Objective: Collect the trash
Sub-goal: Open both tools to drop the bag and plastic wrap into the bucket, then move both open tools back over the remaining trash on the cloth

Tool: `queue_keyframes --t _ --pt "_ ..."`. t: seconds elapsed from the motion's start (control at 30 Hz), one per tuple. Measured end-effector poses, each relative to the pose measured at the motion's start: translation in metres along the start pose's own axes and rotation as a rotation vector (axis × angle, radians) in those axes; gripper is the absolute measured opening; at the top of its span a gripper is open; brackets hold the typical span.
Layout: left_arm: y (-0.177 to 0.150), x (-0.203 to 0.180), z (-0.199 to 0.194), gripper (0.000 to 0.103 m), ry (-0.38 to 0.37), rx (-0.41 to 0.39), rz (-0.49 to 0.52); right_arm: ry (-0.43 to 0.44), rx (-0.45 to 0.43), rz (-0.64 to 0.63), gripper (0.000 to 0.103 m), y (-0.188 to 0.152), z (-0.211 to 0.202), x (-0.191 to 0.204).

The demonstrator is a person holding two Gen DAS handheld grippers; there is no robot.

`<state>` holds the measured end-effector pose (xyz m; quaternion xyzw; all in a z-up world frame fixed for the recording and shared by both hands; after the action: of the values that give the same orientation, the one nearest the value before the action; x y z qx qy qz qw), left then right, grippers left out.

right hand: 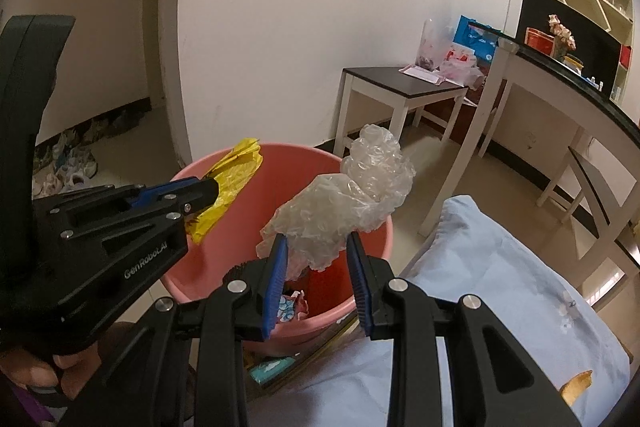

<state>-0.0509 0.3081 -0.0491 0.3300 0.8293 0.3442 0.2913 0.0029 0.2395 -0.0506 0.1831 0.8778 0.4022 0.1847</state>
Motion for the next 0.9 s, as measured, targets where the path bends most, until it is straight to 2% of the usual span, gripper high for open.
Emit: queue_keyframes --t 0.03,0.1,0.17,0.43,0.5,0.53,0.57,0.9 --pt "0.000 0.001 0.001 0.019 0.005 0.000 -0.001 0.001 0.003 -0.003 0.030 0.002 0.002 -0.001" --pt "0.001 0.002 0.002 0.036 0.013 0.002 -0.008 0.002 0.007 -0.010 0.030 0.002 0.005 0.000" --pt "0.002 0.004 0.003 0.042 0.018 -0.001 -0.017 0.005 0.008 -0.014 0.030 0.002 0.004 0.000" --pt "0.004 0.007 0.002 0.044 0.027 0.001 -0.023 0.021 0.016 -0.041 0.031 0.005 0.008 0.004" --pt "0.006 0.007 0.002 0.044 0.029 -0.002 -0.023 0.022 0.019 -0.048 0.038 0.007 0.008 0.005" --pt "0.006 0.008 0.002 0.044 0.030 -0.003 -0.023 0.022 0.017 -0.051 0.046 0.007 0.008 0.006" --pt "0.007 0.008 0.001 0.044 0.030 -0.004 -0.024 0.020 0.012 -0.054 0.047 0.008 0.007 0.007" --pt "0.008 0.007 -0.006 0.044 0.026 -0.010 -0.014 0.014 -0.004 -0.053 0.047 0.008 -0.007 0.005"
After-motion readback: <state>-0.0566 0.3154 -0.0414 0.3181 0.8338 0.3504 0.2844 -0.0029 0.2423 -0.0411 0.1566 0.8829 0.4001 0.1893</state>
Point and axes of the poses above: each gripper's, at about its wrist camera, not at the fingertips, and z roughly the way its jaws point, x to its left, y to its top, the point moved 3 cm from there along z, roughly the way its jaws point, and after that the axes turned 4 degrees about -z, right-handed, at the moved point
